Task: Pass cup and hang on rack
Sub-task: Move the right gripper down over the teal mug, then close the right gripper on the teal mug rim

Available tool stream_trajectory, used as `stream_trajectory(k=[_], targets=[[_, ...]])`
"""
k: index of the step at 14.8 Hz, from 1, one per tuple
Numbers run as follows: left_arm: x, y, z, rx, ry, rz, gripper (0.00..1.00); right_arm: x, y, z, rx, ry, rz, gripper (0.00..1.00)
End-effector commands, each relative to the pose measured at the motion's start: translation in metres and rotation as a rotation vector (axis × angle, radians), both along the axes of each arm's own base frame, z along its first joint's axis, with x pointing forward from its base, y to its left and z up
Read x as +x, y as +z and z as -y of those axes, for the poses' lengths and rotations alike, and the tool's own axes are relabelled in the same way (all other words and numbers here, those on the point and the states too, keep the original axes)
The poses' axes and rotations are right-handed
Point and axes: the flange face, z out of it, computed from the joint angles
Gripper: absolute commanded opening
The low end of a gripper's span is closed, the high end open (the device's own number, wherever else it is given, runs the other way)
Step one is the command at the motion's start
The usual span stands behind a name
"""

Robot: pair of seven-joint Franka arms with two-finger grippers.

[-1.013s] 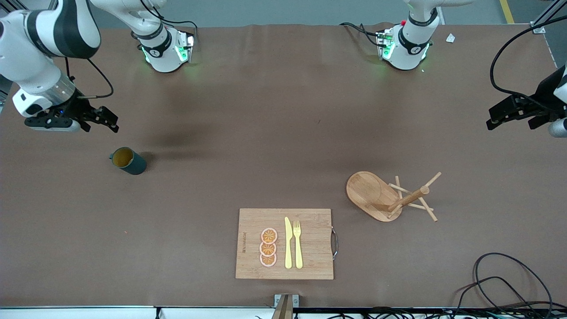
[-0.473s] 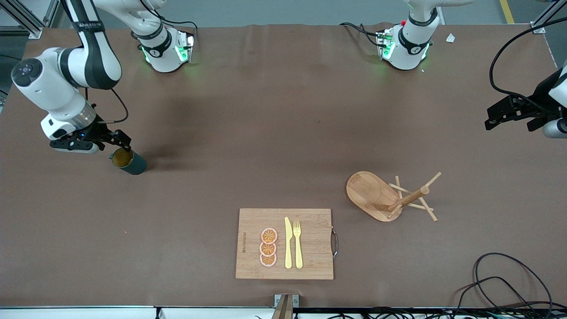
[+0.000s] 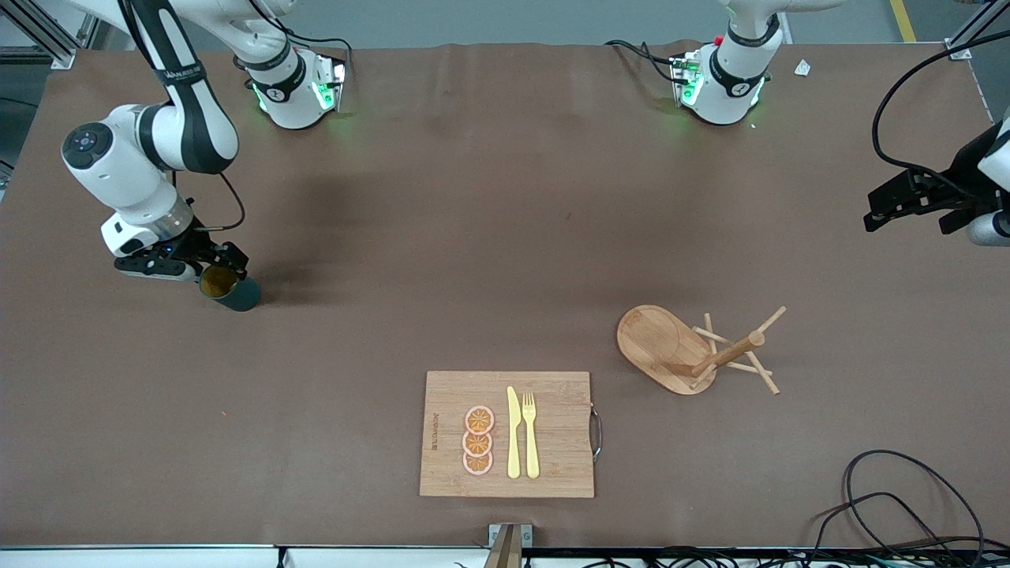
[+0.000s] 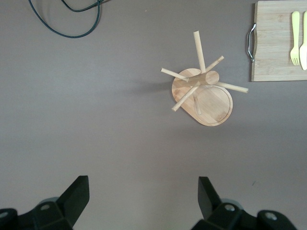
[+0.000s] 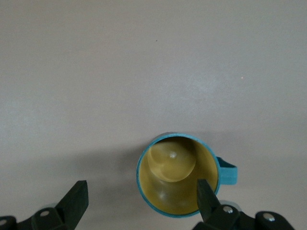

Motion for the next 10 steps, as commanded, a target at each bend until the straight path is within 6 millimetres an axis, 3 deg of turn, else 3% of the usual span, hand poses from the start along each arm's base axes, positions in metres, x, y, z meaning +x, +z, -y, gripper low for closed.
stream_trajectory(k=[1,4,10], targets=[[-0.001,0.006,-0.001,0.009,-0.004,0.014,1.00,-0.007,-0.003,-0.007,0.015,-0.019,0.002,1.00],[-0.001,0.006,-0.002,0.009,-0.004,0.014,1.00,-0.007,-0.007,-0.023,0.022,-0.028,-0.006,1.00],[-0.001,0.006,-0.002,0.008,-0.005,0.014,1.00,-0.006,-0.031,-0.022,0.015,-0.034,-0.012,1.00]])
